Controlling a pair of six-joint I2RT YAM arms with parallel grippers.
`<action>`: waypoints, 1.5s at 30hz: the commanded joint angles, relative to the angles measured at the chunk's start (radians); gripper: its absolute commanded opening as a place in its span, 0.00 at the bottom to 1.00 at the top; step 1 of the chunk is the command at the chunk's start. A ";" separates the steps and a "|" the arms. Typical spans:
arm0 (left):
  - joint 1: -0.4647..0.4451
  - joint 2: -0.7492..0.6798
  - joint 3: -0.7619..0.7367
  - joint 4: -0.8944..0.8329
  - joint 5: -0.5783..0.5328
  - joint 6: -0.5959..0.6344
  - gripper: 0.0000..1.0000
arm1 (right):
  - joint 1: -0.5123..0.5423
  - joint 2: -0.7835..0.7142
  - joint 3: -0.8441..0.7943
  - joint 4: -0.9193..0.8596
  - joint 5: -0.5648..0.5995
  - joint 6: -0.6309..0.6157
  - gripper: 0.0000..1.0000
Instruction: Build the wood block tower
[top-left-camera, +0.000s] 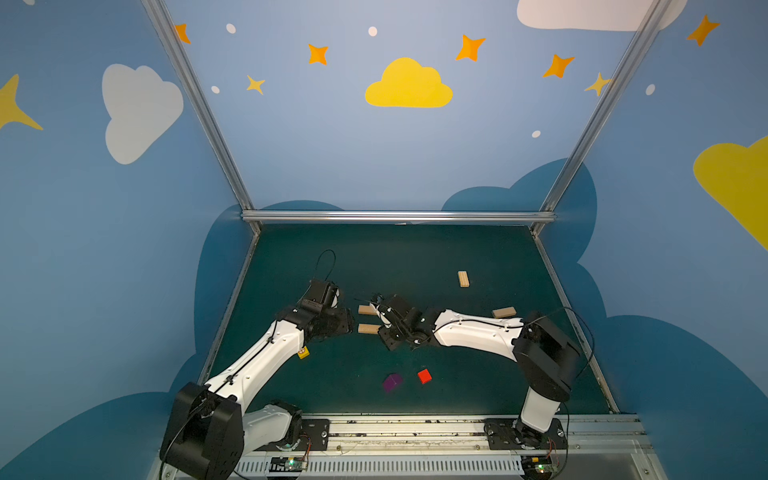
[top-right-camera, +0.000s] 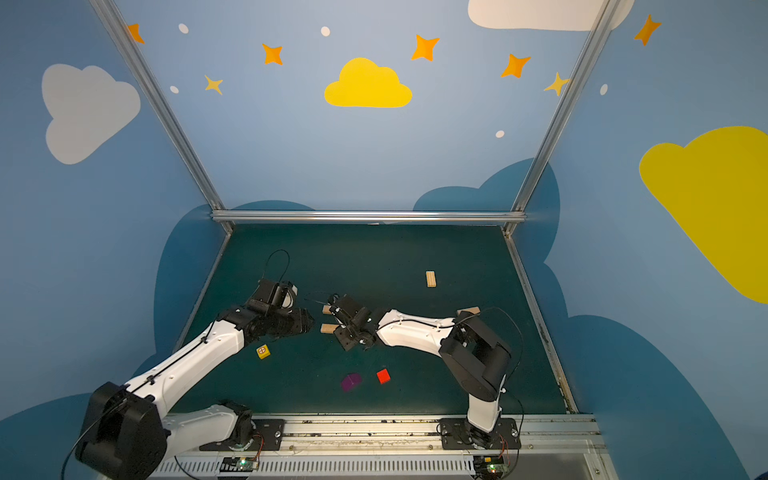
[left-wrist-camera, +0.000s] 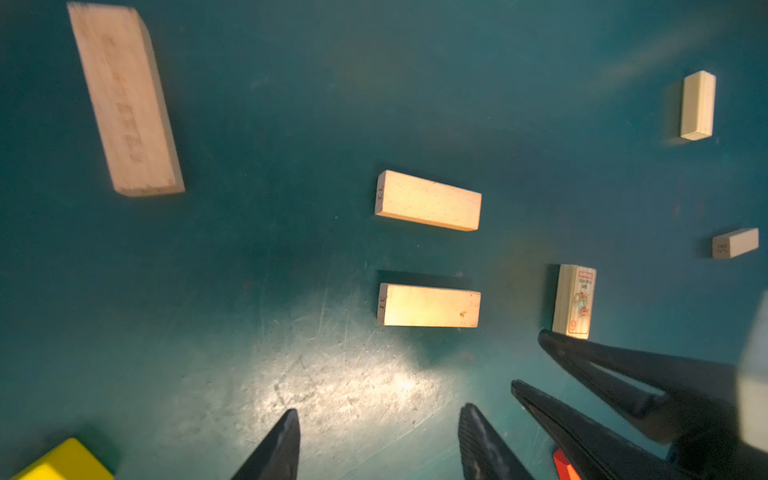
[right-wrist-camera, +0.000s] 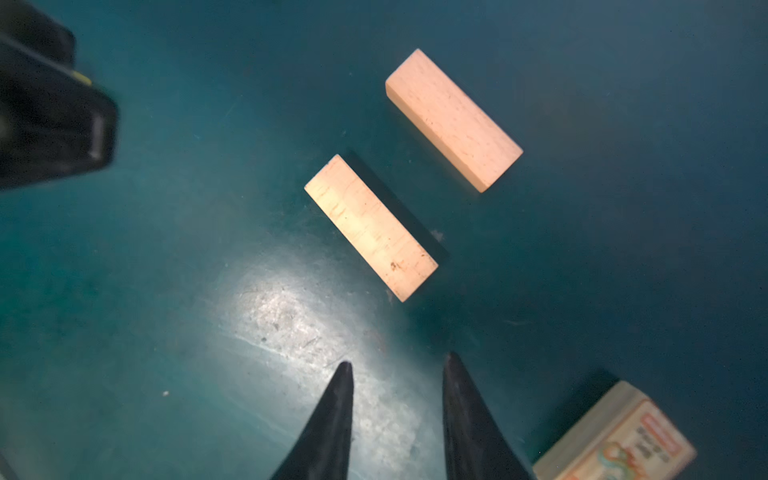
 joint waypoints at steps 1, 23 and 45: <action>0.000 0.035 0.000 0.045 -0.019 -0.051 0.60 | -0.002 0.024 -0.007 0.043 -0.035 0.076 0.30; -0.007 0.178 -0.109 0.210 0.099 -0.170 0.48 | -0.008 0.141 0.035 0.060 -0.011 0.125 0.24; -0.010 0.284 -0.046 0.242 0.094 -0.122 0.28 | -0.010 0.175 0.070 0.041 0.025 0.152 0.22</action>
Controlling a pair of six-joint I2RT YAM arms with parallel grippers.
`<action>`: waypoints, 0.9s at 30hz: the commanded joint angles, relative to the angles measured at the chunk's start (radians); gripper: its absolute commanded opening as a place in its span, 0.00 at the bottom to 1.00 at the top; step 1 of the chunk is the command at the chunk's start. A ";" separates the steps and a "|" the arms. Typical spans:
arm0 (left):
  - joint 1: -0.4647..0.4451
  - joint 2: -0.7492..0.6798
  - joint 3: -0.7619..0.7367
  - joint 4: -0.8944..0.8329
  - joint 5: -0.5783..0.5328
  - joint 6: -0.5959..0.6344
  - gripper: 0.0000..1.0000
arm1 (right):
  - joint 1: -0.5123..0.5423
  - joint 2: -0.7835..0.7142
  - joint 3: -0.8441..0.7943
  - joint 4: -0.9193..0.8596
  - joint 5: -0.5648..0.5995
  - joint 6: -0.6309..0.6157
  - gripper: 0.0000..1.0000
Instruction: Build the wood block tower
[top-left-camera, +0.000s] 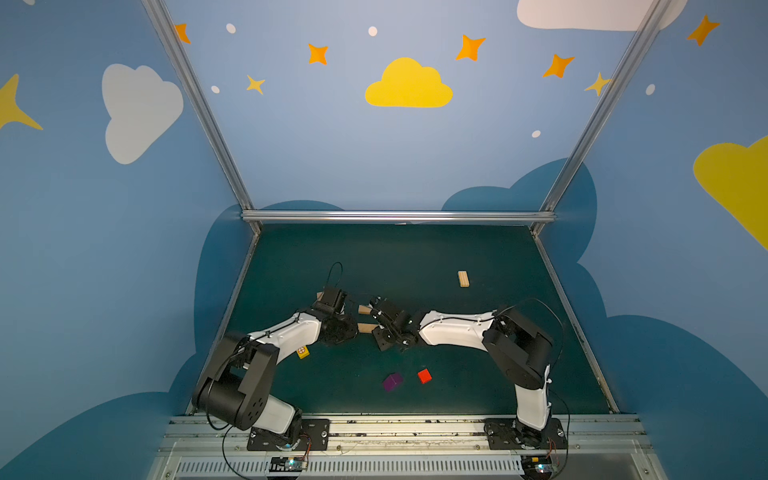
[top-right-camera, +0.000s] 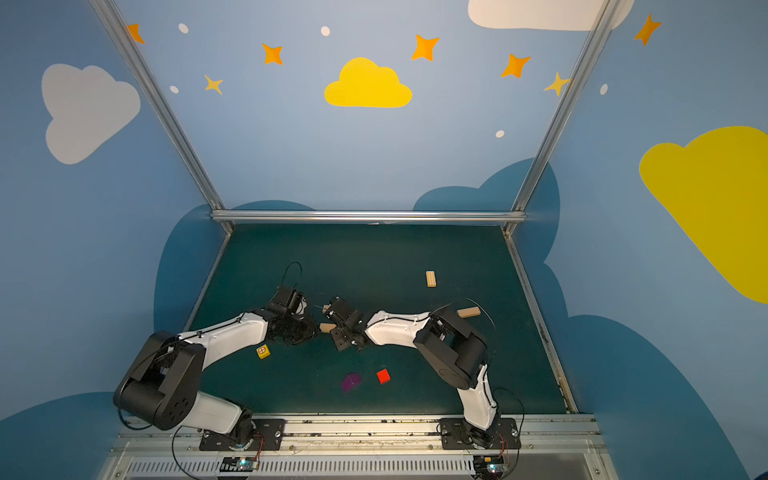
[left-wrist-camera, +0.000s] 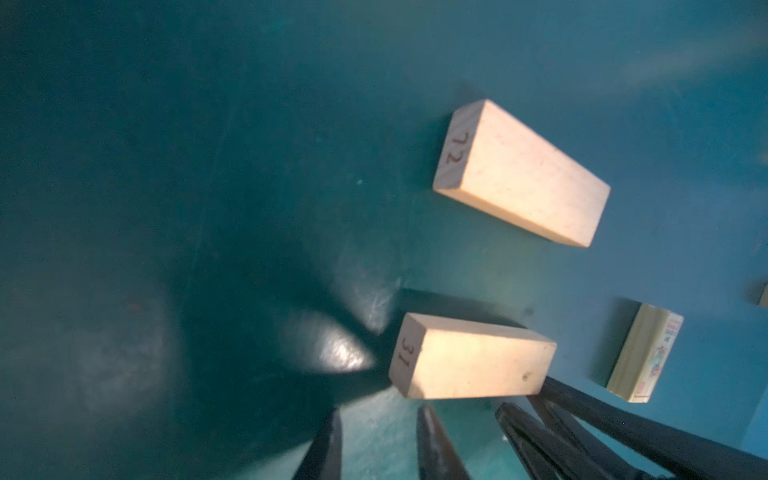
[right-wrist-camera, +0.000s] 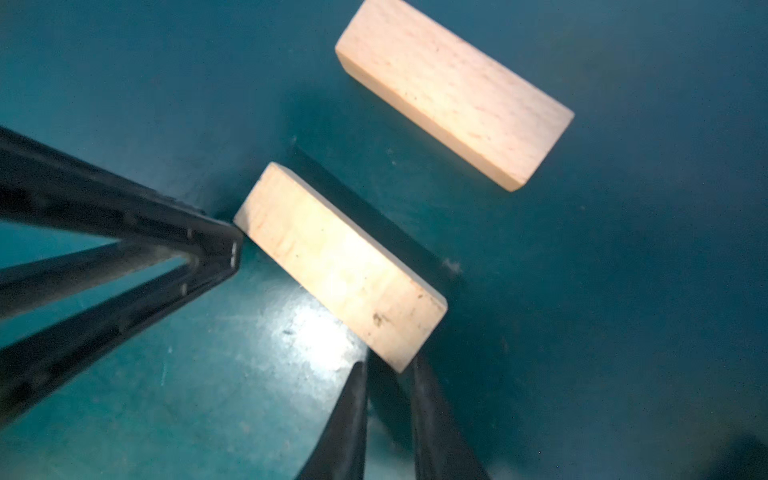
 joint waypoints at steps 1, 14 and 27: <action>-0.003 0.020 0.033 -0.002 -0.001 0.024 0.28 | -0.006 0.023 0.029 -0.027 0.015 0.014 0.22; -0.004 0.045 0.036 0.021 -0.015 0.017 0.23 | -0.029 0.037 0.038 -0.008 -0.008 0.034 0.21; -0.005 0.065 0.052 0.039 0.002 0.008 0.16 | -0.032 0.040 0.040 -0.008 -0.012 0.044 0.22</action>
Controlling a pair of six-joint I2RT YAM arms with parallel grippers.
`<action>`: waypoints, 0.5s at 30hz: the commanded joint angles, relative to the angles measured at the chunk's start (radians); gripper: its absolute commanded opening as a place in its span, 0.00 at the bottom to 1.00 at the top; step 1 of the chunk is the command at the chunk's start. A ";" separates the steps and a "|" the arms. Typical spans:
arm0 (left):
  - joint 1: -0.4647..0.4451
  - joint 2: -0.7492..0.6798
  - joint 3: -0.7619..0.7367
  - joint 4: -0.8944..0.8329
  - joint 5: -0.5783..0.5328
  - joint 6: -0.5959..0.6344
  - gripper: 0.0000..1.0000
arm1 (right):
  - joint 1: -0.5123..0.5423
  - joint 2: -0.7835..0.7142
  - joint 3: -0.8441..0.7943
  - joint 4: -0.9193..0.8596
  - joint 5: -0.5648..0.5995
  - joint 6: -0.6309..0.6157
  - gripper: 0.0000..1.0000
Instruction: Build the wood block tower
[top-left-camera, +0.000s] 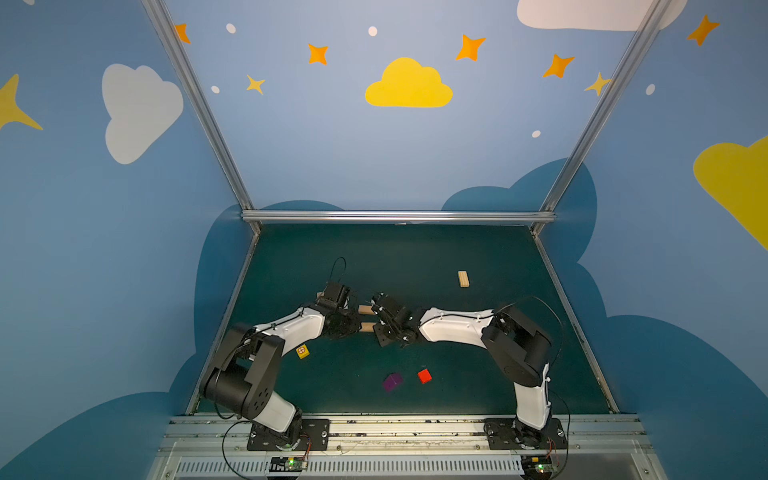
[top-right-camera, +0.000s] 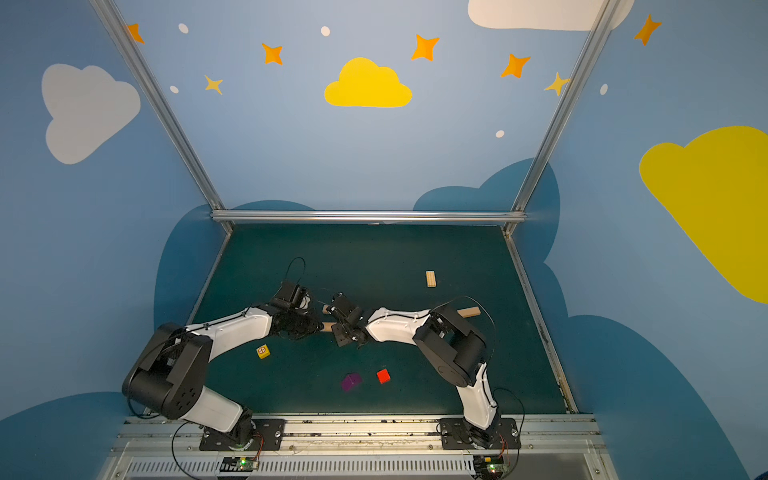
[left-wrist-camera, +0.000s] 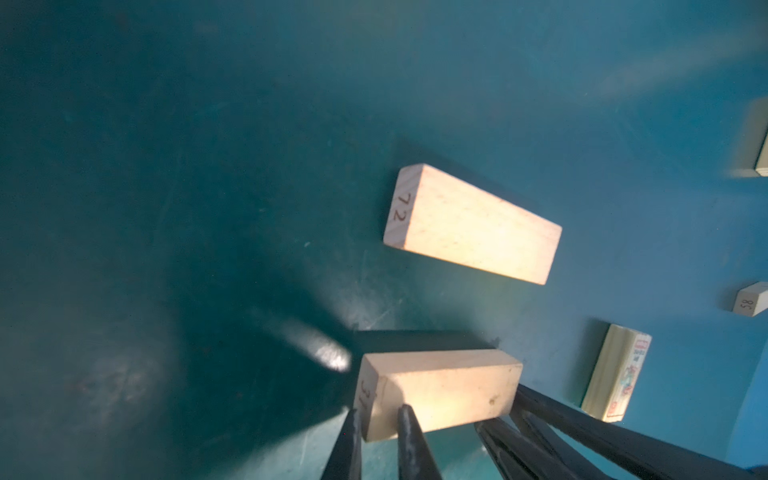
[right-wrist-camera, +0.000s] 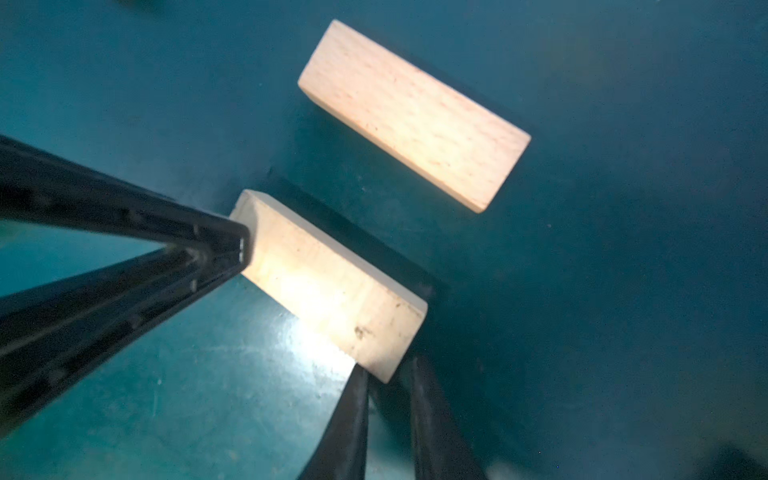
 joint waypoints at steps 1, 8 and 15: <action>-0.002 0.015 0.010 0.000 -0.010 0.001 0.16 | -0.006 0.026 0.024 -0.009 -0.004 0.011 0.22; -0.002 0.005 0.009 0.004 -0.015 0.005 0.15 | -0.007 0.022 0.021 -0.004 -0.016 0.026 0.22; -0.007 -0.092 -0.027 -0.056 -0.061 0.060 0.21 | -0.008 0.008 0.001 0.008 -0.015 0.033 0.22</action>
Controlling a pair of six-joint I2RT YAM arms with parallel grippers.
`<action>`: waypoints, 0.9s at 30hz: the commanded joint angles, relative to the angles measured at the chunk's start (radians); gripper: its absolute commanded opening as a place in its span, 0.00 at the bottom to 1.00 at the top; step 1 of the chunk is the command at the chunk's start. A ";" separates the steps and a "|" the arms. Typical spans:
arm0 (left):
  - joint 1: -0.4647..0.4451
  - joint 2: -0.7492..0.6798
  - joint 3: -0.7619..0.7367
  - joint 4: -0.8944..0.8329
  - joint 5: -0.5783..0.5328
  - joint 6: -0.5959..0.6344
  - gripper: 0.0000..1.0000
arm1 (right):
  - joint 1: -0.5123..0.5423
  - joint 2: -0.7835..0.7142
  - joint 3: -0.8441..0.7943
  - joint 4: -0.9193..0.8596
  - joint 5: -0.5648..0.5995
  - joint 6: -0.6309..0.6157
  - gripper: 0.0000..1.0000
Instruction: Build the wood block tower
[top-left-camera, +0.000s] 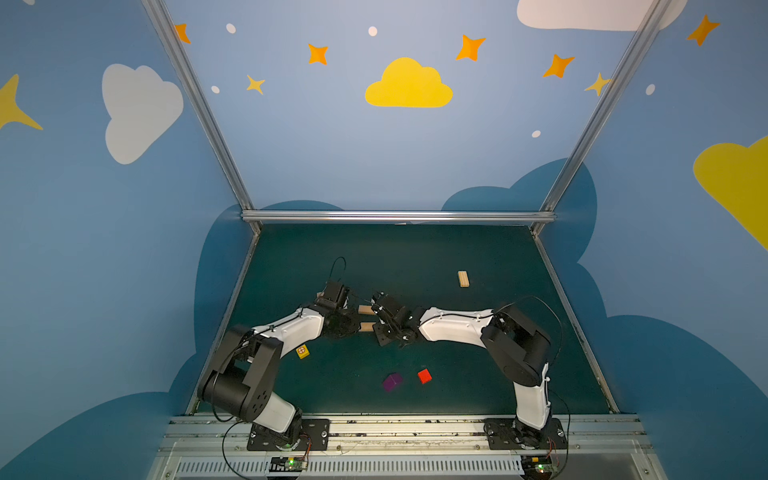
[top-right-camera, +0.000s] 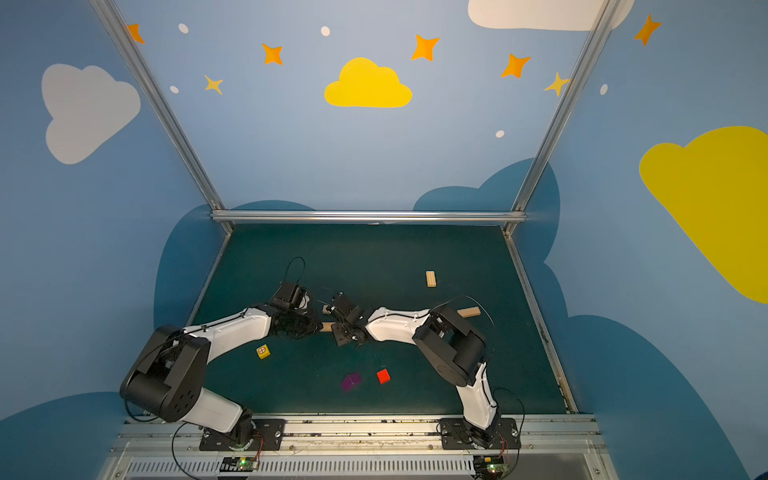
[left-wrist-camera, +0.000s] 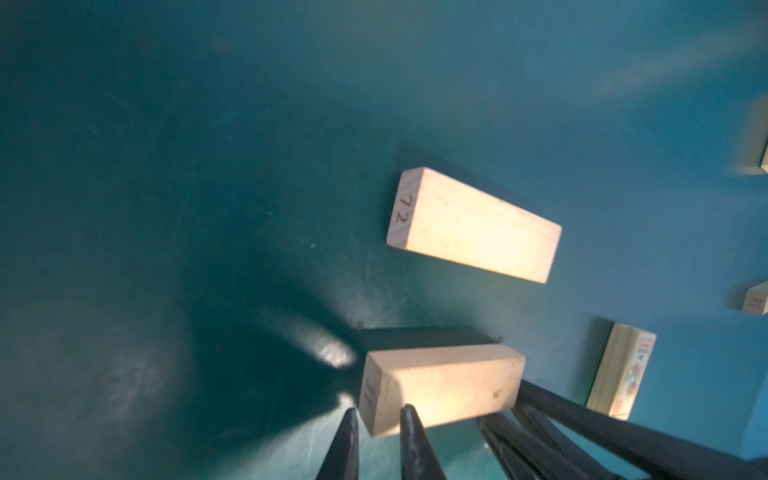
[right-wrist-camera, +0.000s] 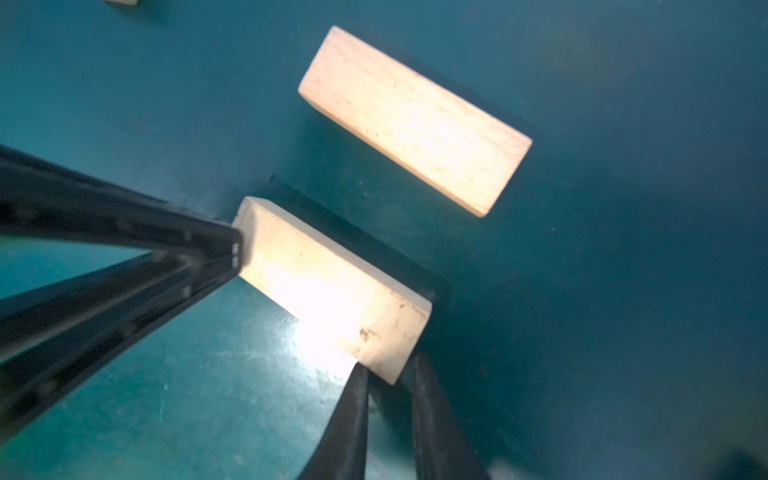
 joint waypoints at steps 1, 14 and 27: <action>-0.006 -0.073 -0.033 -0.039 -0.041 0.028 0.21 | -0.006 0.003 -0.007 0.008 -0.007 0.015 0.22; -0.050 -0.076 -0.090 0.019 -0.003 -0.023 0.17 | -0.010 0.001 -0.019 0.017 -0.016 0.021 0.22; -0.051 0.017 -0.034 0.029 -0.082 -0.025 0.15 | -0.019 0.002 -0.031 0.035 -0.026 0.029 0.22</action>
